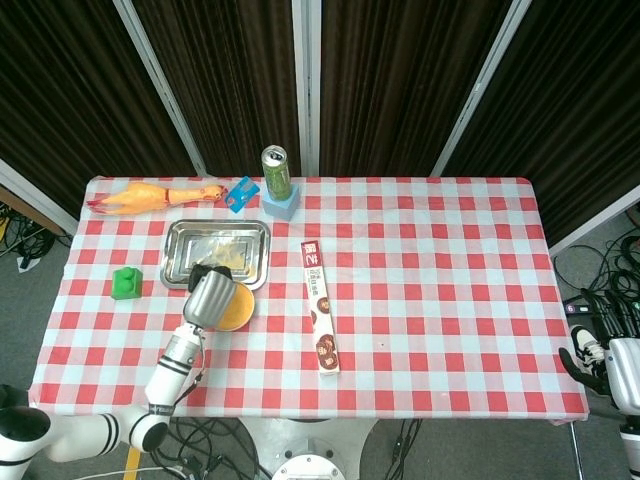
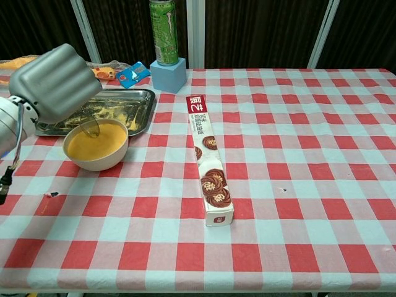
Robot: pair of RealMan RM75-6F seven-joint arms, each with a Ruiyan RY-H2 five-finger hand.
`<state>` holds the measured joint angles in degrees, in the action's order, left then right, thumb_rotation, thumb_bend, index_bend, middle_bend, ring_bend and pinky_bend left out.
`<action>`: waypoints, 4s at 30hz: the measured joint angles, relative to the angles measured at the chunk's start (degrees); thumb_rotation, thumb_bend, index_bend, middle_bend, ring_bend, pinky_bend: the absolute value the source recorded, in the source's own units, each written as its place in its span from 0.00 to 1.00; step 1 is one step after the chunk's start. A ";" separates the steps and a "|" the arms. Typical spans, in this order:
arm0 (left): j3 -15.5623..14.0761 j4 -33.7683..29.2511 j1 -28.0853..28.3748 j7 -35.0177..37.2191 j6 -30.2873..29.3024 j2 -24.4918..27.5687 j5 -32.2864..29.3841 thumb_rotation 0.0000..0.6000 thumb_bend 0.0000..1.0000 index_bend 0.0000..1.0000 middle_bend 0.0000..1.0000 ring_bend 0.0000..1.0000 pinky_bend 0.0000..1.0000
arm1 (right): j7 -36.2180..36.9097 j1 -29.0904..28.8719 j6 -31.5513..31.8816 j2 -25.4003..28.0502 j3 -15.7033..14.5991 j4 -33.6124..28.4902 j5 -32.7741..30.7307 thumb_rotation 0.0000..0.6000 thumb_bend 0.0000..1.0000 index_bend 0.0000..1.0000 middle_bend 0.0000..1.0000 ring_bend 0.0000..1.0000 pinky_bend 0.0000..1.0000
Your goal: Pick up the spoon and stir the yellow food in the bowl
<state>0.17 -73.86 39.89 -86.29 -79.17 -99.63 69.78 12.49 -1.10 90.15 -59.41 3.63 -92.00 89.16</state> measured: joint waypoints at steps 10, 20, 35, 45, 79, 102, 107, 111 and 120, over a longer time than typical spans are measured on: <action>1.05 -7.64 -1.01 -6.90 -2.26 2.69 -0.28 1.00 0.41 0.70 0.91 0.91 0.99 | 0.03 0.24 0.71 0.02 -0.09 -0.16 0.57 1.00 0.24 0.00 0.13 0.00 0.00; 1.15 -7.27 -1.06 -10.27 0.26 1.81 -2.37 1.00 0.42 0.71 0.92 0.91 0.99 | 0.48 0.52 0.98 -0.13 -0.21 0.19 0.59 1.00 0.24 0.00 0.13 0.00 0.00; 2.86 -2.31 -0.98 -4.88 1.13 0.17 -1.82 1.00 0.42 0.72 0.92 0.92 0.99 | 0.17 0.18 0.65 -0.02 -0.05 -0.06 0.59 1.00 0.24 0.00 0.13 0.00 0.00; 4.53 -6.31 -0.84 -5.24 -0.41 2.34 -0.58 1.00 0.42 0.70 0.92 0.92 0.99 | 0.28 0.62 1.36 0.13 -0.13 -0.13 0.73 1.00 0.24 0.00 0.13 0.00 0.00; 5.53 -1.82 -0.07 9.01 3.38 2.75 3.08 1.00 0.41 0.77 0.95 0.94 1.00 | -0.17 0.39 0.84 0.29 0.11 -0.44 0.31 1.00 0.24 0.00 0.13 0.00 0.00; 19.81 2.58 3.61 39.09 25.15 7.04 -26.34 1.00 0.40 0.58 0.92 0.93 1.00 | 0.10 -0.15 -0.45 -0.03 0.18 0.00 -0.39 1.00 0.25 0.00 0.13 0.00 0.00; 18.95 3.56 5.28 38.31 26.58 7.40 -30.46 1.00 0.38 0.48 0.91 0.93 1.00 | 0.11 -0.16 -0.50 0.00 0.21 0.04 -0.50 1.00 0.24 0.00 0.13 0.00 0.00; 17.91 3.61 6.02 38.31 26.40 7.72 -32.03 1.00 0.37 0.39 0.89 0.92 0.99 | 0.02 -0.25 -0.64 0.04 0.25 -0.06 -0.54 1.00 0.24 0.00 0.13 0.00 0.00; 17.92 -0.89 3.91 45.06 23.78 11.41 -30.99 1.00 0.34 0.30 0.65 0.62 0.81 | 0.12 -0.58 -1.24 0.34 0.26 -0.19 -0.54 1.00 0.24 0.00 0.13 0.00 0.00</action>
<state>18.09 -74.74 43.80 -41.23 -55.40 -88.21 38.79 12.61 -1.69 88.90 -59.07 3.90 -92.18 88.62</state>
